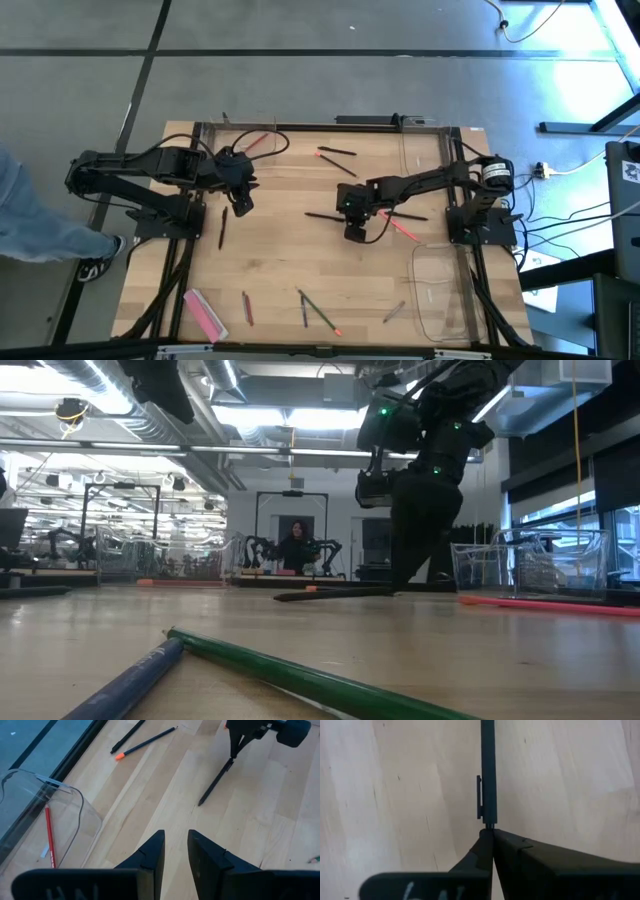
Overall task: Sort crayons/erasers/pens/pencils in bins
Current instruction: Put the black pen into the top right transparent bin
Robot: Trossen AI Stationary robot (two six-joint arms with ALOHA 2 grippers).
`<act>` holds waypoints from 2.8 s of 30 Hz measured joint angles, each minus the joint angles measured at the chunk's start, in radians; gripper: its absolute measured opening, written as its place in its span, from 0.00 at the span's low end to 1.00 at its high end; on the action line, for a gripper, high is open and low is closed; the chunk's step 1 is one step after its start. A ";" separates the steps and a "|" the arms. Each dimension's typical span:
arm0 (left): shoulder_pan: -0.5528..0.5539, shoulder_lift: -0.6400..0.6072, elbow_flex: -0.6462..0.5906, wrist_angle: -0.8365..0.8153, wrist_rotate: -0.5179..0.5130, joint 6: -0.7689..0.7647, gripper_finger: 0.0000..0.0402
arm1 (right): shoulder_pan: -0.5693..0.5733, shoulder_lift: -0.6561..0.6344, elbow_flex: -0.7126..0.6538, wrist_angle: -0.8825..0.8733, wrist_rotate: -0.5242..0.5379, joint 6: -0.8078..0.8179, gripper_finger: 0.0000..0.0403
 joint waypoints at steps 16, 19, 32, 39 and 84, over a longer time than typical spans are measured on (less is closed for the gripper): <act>0.000 0.000 0.000 0.000 0.000 0.000 0.19 | 0.000 -0.002 0.002 0.000 0.001 -0.003 0.13; 0.000 0.000 0.000 0.000 0.000 0.000 0.19 | 0.000 -0.002 0.002 0.001 0.002 -0.003 0.15; 0.000 0.000 0.000 0.000 0.000 0.001 0.19 | 0.000 0.003 0.002 0.004 0.001 -0.082 0.15; 0.000 0.000 0.000 0.000 0.000 0.001 0.19 | 0.000 0.051 0.003 0.017 -0.043 -0.138 0.15; 0.000 0.000 0.000 -0.001 -0.001 0.002 0.19 | -0.003 0.071 0.003 0.076 -0.081 -0.099 0.00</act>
